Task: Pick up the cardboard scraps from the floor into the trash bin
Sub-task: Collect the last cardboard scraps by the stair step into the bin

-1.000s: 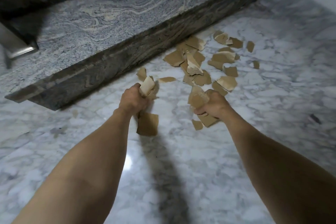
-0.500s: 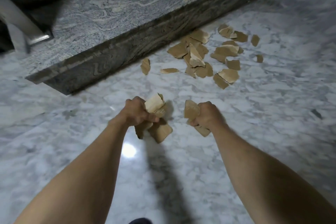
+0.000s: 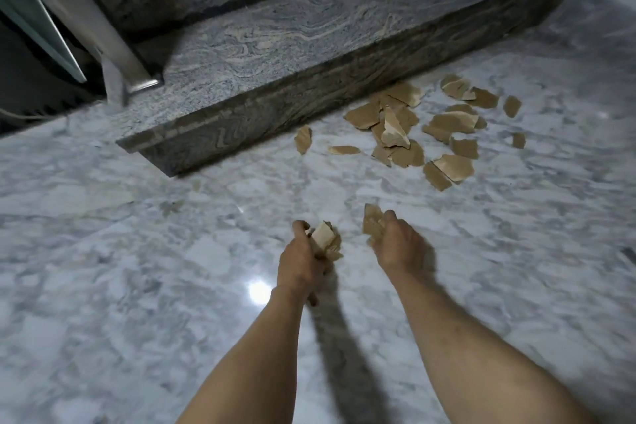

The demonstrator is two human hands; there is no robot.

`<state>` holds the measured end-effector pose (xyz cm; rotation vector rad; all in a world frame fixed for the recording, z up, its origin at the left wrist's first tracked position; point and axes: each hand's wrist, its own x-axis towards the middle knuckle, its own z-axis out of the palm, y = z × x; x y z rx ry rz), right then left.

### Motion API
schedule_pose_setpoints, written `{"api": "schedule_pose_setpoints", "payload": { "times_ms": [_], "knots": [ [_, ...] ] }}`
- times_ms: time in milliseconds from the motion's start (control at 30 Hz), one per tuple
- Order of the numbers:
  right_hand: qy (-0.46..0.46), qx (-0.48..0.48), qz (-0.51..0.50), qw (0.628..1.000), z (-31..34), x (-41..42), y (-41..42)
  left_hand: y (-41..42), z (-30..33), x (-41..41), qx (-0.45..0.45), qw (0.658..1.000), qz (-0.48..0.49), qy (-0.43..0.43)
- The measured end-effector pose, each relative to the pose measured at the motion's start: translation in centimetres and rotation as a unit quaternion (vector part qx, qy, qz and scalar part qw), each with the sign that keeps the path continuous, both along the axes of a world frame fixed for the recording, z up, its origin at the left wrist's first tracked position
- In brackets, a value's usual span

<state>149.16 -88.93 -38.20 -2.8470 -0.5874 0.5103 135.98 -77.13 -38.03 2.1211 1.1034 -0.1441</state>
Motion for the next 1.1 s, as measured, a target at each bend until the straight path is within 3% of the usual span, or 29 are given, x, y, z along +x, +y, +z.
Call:
{"api": "schedule_pose_setpoints", "payload": {
  "times_ms": [200,533,833,1100],
  "knots": [
    [0.023,0.006,-0.005,1.0,0.6,-0.1,-0.7,2.0,3.8,0.1,-0.002,0.999,0.025,0.025],
    [0.084,-0.006,-0.031,0.996,2.1,2.0,-2.0,3.5,7.4,2.1,0.003,0.999,0.042,-0.003],
    [0.195,0.163,-0.15,0.955,5.2,9.8,4.4,10.2,7.5,8.3,-0.052,0.995,0.077,-0.029],
    [0.166,0.174,-0.167,0.956,4.2,14.1,8.1,14.3,3.2,14.1,-0.007,0.999,0.03,0.031]
  ]
}}
